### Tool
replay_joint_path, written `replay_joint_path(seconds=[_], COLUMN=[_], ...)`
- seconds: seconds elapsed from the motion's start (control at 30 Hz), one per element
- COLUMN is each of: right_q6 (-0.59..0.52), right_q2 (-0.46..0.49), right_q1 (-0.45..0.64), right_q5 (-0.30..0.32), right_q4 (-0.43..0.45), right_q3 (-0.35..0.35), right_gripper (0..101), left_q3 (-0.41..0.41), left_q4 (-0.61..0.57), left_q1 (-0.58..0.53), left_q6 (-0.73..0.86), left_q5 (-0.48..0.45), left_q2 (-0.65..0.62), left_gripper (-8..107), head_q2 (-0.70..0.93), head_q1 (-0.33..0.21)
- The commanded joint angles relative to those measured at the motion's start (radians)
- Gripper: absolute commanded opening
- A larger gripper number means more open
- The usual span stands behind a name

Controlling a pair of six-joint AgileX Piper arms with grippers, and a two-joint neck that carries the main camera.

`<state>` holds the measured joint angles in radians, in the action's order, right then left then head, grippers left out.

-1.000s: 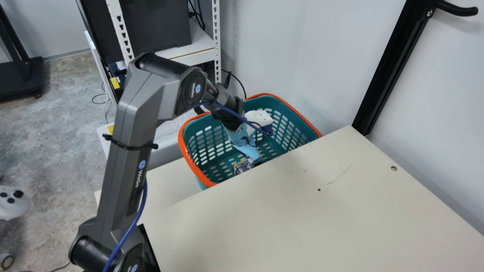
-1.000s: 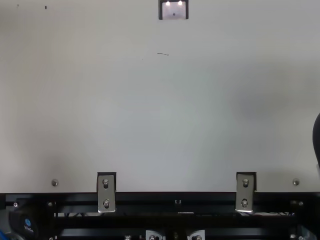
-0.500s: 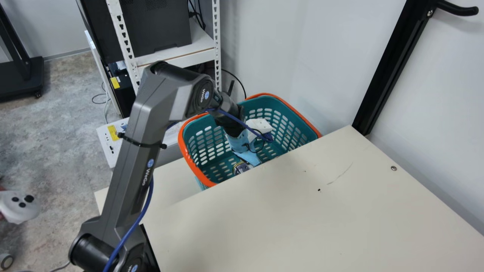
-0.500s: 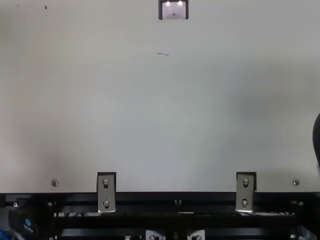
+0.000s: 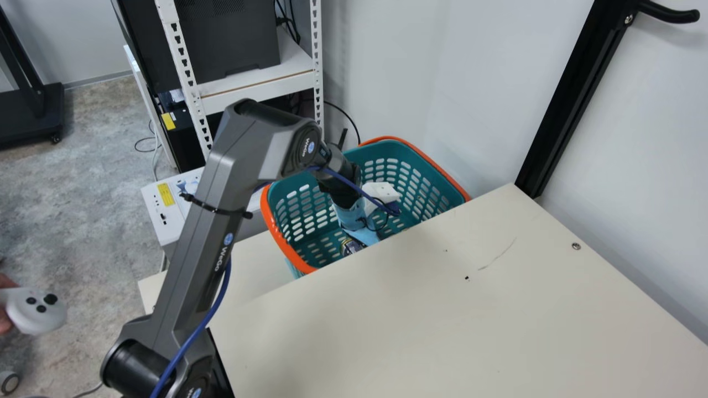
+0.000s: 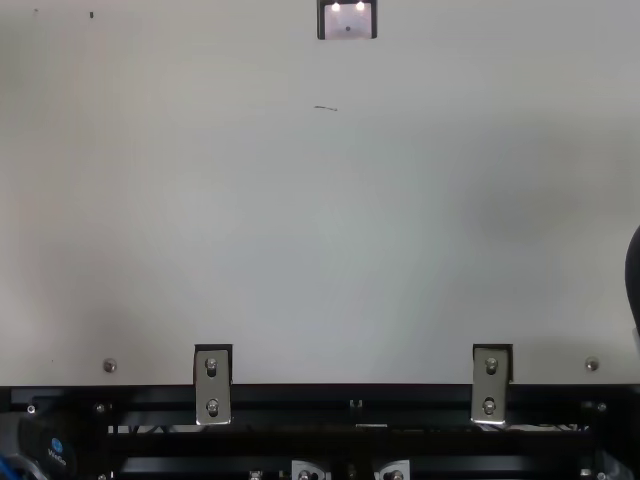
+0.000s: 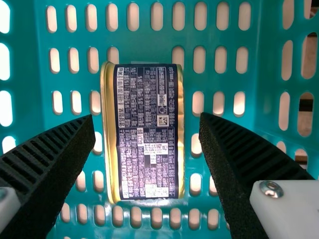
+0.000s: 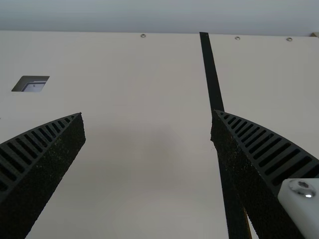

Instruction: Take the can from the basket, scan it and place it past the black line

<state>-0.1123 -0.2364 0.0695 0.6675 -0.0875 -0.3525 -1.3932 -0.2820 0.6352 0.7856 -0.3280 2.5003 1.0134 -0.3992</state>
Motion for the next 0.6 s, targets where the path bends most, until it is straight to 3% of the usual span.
replay_joint_path(seconds=[0.0, 0.4, 0.43, 0.47, 0.57], right_q6=[0.000, 0.000, 0.000, 0.000, 0.000], right_q2=[0.000, 0.000, 0.000, 0.000, 0.000], right_q1=[0.000, 0.000, 0.000, 0.000, 0.000], right_q5=[0.000, 0.000, 0.000, 0.000, 0.000], right_q4=[0.000, 0.000, 0.000, 0.000, 0.000], right_q3=[0.000, 0.000, 0.000, 0.000, 0.000], right_gripper=[101, 101, 101, 101, 101], left_q3=[0.000, 0.000, 0.000, 0.000, 0.000], left_q4=[0.000, 0.005, 0.005, 0.005, 0.005], left_q1=[0.000, -0.002, -0.002, -0.002, -0.002], left_q6=[0.000, -0.005, -0.005, -0.005, -0.005], left_q5=[0.000, 0.000, 0.000, 0.000, 0.000], left_q2=[0.000, 0.002, 0.002, 0.002, 0.002], left_gripper=[90, 90, 43, 10, 10], head_q2=[0.204, 0.204, 0.204, 0.204, 0.204], head_q1=[-0.014, -0.014, -0.014, -0.014, -0.014])
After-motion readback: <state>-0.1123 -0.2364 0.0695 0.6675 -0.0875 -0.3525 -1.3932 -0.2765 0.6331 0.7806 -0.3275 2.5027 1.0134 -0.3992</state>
